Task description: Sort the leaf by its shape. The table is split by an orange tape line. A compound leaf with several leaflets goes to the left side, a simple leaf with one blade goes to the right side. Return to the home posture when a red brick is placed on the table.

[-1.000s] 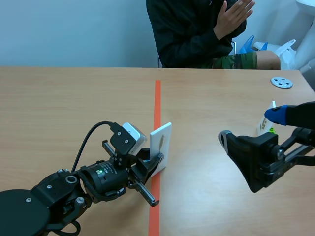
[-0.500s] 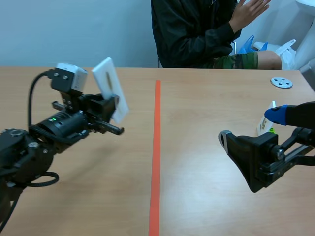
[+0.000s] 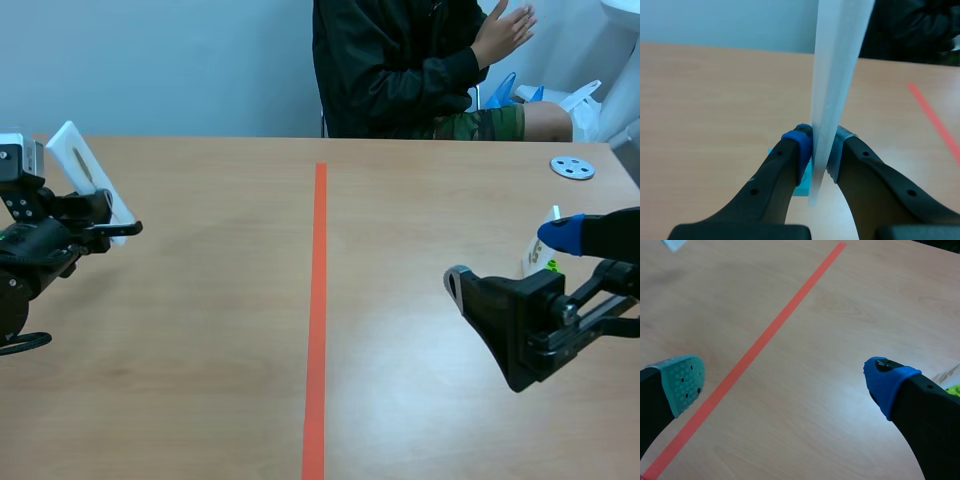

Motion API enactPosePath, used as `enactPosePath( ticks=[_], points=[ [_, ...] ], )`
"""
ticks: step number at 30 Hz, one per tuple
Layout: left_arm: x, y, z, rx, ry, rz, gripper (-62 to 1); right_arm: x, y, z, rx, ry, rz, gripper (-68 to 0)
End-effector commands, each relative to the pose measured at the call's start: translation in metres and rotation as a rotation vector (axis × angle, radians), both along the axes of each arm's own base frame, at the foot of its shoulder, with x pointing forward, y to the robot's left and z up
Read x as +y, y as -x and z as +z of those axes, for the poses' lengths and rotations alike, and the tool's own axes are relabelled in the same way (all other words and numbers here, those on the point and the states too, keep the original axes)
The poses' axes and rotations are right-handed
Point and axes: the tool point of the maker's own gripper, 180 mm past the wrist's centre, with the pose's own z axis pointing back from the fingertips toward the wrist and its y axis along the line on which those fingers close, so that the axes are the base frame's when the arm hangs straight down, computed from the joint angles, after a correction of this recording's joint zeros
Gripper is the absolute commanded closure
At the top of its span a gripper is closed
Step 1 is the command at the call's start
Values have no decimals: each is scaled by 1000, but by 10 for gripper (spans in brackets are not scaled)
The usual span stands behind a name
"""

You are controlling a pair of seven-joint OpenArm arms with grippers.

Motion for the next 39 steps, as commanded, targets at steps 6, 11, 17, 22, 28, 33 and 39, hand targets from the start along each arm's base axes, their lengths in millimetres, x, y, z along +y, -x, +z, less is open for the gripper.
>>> enactPosePath(
  ticks=[6,11,17,22,28,33,39],
  points=[
    [28,-20,13,-74,-22,83,-40,-2,-5,7,-28,-1,0,-679],
    [52,-17,6,-75,-55,139,-40,-2,-5,7,-27,-1,0,-679],
    [67,-6,-14,-17,-73,167,-40,-2,-5,7,-28,-1,0,-679],
    [70,-1,-22,7,-74,172,-40,-2,-5,7,-29,0,0,-679],
    [72,6,-33,46,-77,174,-42,-2,-5,7,-29,0,0,-679],
    [79,8,-36,82,-84,155,-50,-2,-4,5,-18,3,0,-679],
    [88,9,-32,84,-99,141,-149,-2,-4,5,-16,4,0,-679]
  ],
)
